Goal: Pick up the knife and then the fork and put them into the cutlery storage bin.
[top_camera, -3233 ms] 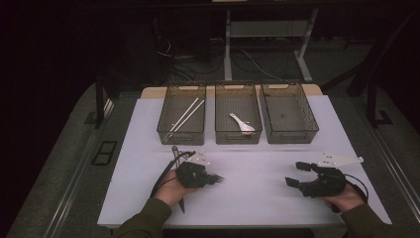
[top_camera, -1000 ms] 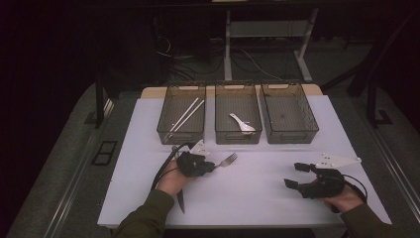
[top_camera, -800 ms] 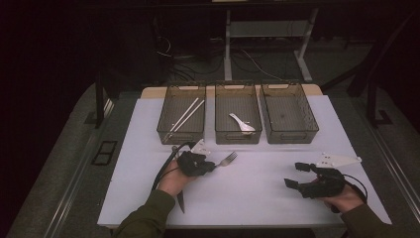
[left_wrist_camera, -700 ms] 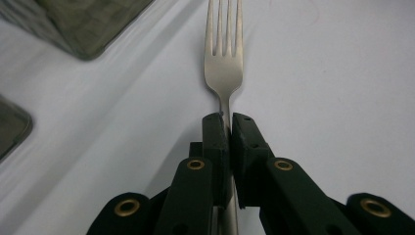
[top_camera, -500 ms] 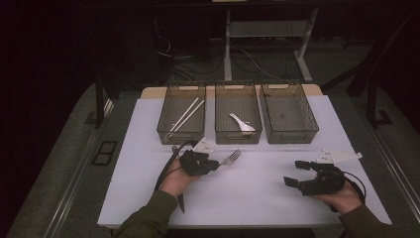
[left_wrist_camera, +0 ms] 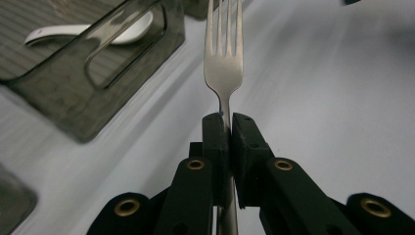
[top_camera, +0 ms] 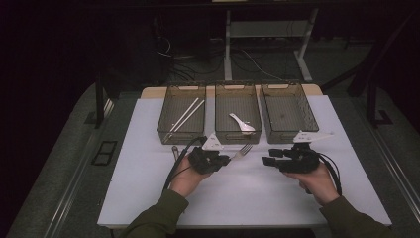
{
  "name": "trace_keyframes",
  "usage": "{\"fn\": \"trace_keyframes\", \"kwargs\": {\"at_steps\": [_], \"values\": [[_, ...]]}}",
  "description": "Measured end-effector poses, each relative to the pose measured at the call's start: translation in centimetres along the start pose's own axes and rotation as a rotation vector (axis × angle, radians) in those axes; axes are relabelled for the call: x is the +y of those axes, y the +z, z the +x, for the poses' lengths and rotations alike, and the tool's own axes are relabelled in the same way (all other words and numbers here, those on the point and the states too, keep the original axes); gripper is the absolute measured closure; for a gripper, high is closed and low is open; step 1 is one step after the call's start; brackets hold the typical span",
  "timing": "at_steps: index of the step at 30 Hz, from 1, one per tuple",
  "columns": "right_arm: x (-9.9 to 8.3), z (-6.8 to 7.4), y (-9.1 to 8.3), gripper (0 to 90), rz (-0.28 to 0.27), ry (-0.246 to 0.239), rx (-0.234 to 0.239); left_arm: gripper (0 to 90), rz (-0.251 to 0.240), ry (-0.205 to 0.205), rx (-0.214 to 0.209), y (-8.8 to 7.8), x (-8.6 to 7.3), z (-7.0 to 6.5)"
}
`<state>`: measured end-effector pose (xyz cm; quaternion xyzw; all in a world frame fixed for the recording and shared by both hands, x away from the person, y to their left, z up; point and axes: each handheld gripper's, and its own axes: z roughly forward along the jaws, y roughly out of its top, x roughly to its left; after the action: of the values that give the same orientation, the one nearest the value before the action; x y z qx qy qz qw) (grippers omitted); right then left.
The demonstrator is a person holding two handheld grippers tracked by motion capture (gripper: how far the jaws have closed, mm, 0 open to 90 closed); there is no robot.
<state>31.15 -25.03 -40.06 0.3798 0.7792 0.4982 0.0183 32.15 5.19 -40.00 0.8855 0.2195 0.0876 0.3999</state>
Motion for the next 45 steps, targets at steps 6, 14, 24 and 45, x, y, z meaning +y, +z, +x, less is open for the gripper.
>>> {"fn": "trace_keyframes", "kwargs": {"at_steps": [6, 14, 24, 45], "values": [[1.7, -0.3, 2.2, 55.7, -0.003, 0.026, 0.033, 84.6, -0.009, 0.019, -0.005, 0.4, 0.7, -0.9], [2.4, -0.3, 3.8, 67.3, 0.011, 0.052, 0.068, 84.5, -0.028, 0.037, 0.007, 0.3, 0.9, -1.3], [2.9, -0.3, 3.8, 86.7, -0.049, 0.095, 0.098, 84.4, -0.048, 0.041, 0.019, 0.1, 1.0, -1.1], [4.9, -3.7, -2.1, 88.4, -0.195, 0.098, -0.052, 47.4, -0.126, -0.048, -0.078, -3.2, -2.6, 0.1]]}}
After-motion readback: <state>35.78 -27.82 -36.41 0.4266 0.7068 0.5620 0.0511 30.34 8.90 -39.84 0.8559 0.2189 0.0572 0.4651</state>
